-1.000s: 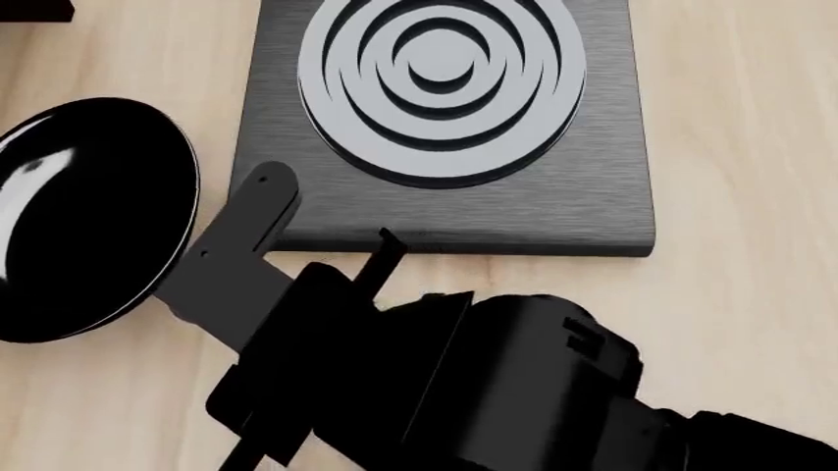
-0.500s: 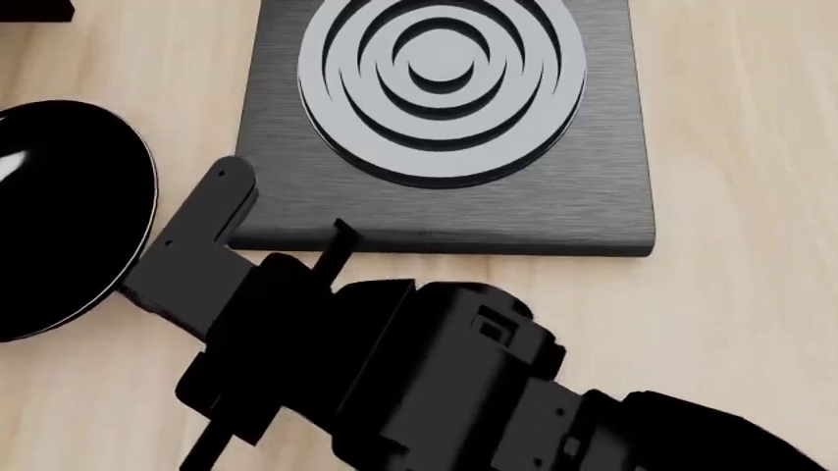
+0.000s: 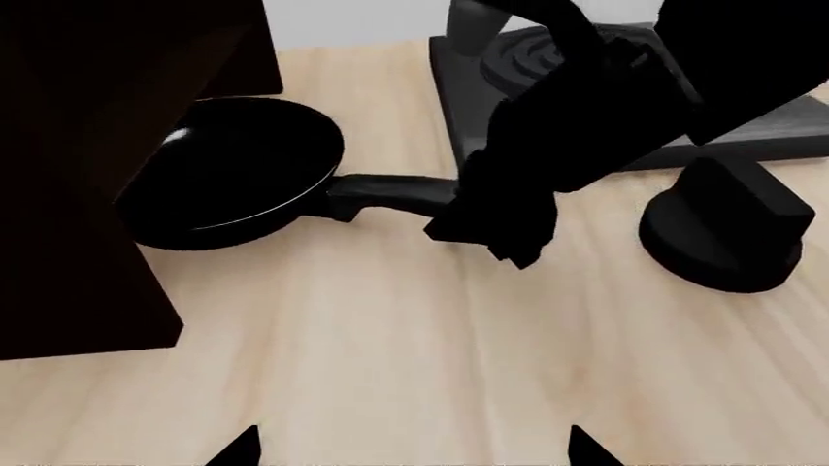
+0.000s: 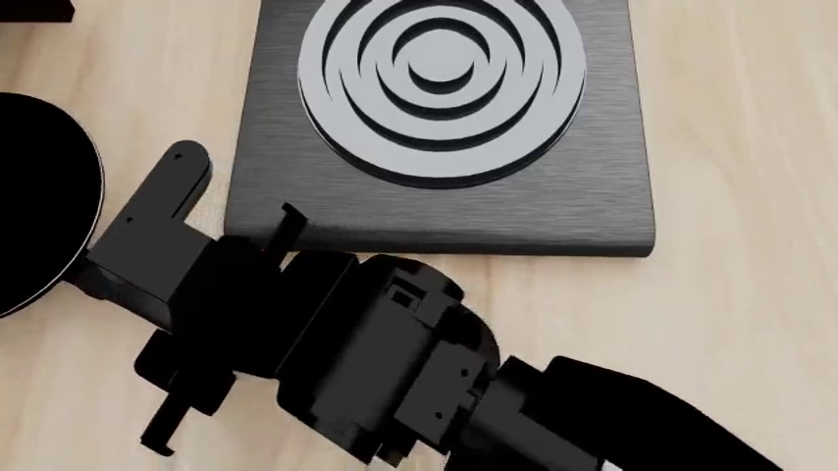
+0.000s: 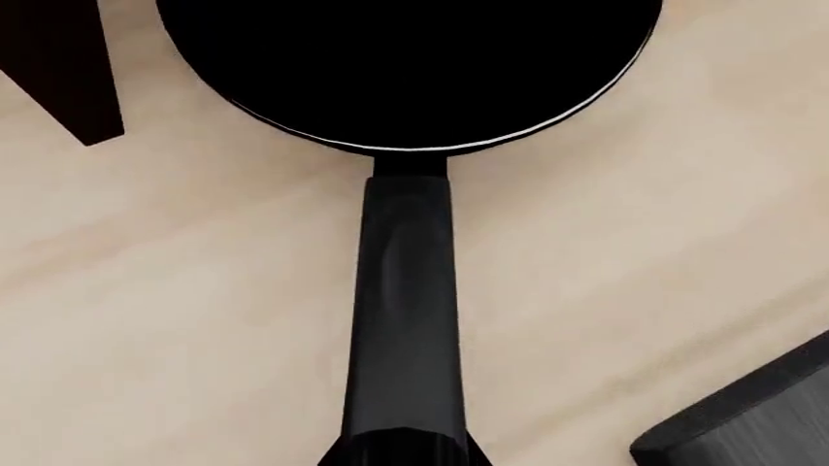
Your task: Put the frying pan under the cabinet shelf.
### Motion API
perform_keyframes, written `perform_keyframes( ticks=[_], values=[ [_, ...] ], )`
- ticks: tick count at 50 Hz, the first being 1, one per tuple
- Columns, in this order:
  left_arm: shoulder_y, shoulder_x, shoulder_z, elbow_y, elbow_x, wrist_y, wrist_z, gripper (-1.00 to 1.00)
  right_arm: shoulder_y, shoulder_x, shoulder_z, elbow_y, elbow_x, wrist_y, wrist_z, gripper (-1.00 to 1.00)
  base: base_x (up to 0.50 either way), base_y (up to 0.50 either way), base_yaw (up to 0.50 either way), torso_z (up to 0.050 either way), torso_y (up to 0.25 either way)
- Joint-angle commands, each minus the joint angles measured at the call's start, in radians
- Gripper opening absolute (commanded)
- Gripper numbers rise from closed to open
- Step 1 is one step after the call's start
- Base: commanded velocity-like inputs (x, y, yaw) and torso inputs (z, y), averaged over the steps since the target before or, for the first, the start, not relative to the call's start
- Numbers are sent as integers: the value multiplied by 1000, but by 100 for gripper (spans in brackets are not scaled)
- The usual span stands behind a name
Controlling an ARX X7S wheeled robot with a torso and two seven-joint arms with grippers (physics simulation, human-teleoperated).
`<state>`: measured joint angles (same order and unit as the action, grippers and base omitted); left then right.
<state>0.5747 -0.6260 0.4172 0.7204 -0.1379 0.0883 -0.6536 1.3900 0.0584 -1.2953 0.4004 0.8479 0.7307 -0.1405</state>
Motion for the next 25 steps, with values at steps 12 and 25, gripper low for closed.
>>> perform_keyframes(
  ticks=[12,25],
  values=[
    [10,-9,-3,-11,-10,12,-18,100,85,-58,-256,164,261,-259,-57,-100,0,2,3,0,0],
    [5,-12,-3,-9,-19,3,-26,100,81,-58,-255,174,254,-275,-87,-100,1,2,3,0,0]
  ],
)
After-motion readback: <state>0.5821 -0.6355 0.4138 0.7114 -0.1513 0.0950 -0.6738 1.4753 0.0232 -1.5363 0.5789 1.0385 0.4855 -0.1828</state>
